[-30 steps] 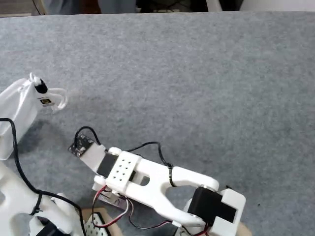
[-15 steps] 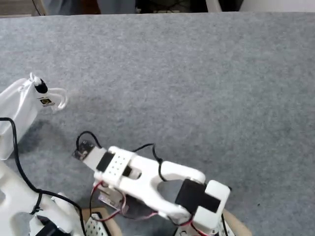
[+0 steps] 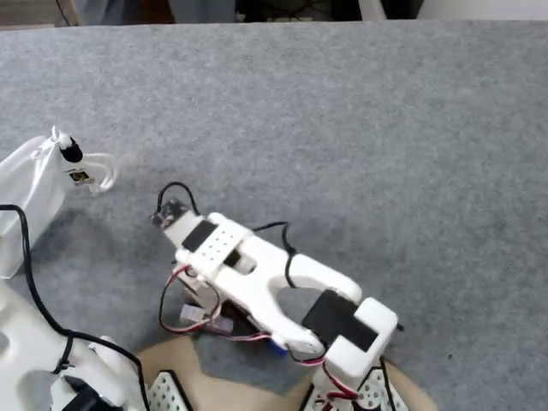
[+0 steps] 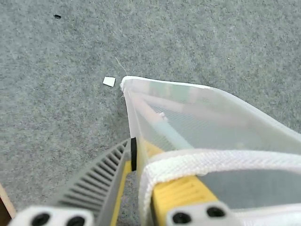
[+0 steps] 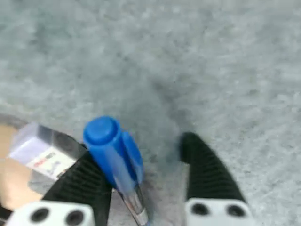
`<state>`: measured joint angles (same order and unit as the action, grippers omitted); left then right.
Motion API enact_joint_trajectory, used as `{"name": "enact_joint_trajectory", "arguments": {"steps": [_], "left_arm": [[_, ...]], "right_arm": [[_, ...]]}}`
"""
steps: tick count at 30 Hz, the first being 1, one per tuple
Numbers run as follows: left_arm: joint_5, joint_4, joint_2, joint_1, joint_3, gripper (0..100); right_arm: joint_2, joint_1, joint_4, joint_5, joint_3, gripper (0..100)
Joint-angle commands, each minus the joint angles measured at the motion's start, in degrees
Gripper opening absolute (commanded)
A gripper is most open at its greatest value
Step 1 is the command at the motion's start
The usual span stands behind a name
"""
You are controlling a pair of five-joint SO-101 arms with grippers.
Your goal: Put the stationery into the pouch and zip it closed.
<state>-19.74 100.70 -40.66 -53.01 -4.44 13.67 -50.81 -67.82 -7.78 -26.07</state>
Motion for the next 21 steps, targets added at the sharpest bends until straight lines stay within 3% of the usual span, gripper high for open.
{"name": "enact_joint_trajectory", "arguments": {"steps": [1,11,21], "left_arm": [[0.6,-1.6,-1.1,0.0,2.9,3],[0.6,-1.6,-1.1,0.0,2.9,3],[0.7,-1.6,-1.1,0.0,2.9,3]], "right_arm": [[0.7,-1.1,-3.8,1.0,2.3,5.4],[0.7,-10.2,-22.2,4.8,14.3,1.3],[0.8,-9.1,-20.4,4.8,16.6,1.2]]}}
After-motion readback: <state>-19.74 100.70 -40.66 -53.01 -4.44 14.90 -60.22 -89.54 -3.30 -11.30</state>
